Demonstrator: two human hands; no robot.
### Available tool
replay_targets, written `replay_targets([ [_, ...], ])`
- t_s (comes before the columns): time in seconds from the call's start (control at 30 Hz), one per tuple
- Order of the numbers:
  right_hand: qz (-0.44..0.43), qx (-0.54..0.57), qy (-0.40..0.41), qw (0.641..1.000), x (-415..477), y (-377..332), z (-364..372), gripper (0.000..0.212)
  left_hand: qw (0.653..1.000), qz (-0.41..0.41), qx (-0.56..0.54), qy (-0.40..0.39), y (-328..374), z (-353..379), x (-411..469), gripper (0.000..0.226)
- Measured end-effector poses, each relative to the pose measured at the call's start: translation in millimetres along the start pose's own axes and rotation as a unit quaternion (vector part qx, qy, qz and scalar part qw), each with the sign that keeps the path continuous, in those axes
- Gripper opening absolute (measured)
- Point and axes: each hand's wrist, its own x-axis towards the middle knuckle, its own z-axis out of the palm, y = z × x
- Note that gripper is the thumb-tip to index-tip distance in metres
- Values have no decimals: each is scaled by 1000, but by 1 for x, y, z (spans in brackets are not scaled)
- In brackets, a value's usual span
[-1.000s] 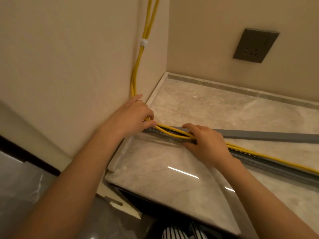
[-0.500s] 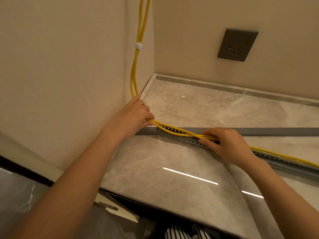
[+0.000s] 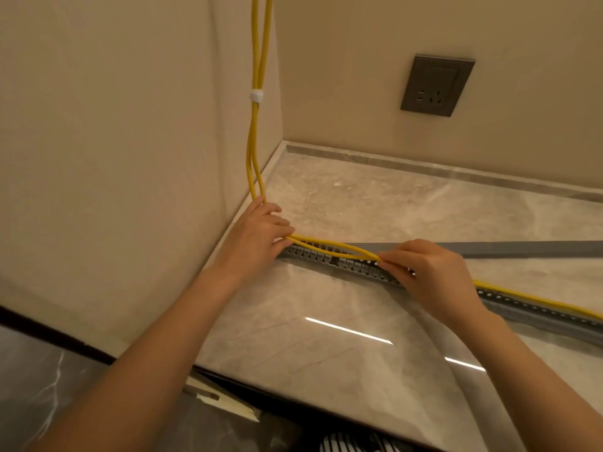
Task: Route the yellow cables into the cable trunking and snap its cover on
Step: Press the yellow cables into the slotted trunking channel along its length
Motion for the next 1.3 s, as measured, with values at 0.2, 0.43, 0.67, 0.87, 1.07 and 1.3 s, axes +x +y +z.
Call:
replay_targets([
  [0.2, 12, 6, 1, 1000, -11, -4, 5, 13, 1000, -4, 14, 17, 6, 11, -8, 16],
  [0.43, -10, -30, -1, 1000, -33, -6, 13, 25, 997, -13, 39, 59, 9, 15, -22, 19],
  [0.67, -23, -79, 6, 997, -42, -10, 18, 31, 995, -50, -23, 88, 13, 20, -21, 8],
  [0.87, -26, -117, -39, 992, -49, -15, 17, 47, 995, 15, -28, 89, 6, 16, -31, 24],
  [1.07, 2, -90, -103, 991, -53, -17, 8, 57, 994, 60, 79, 44, 8, 16, -35, 33],
  [1.3, 66, -108, -97, 987, -47, 2, -4, 48, 981, 64, 182, 11, 15, 19, -29, 42],
])
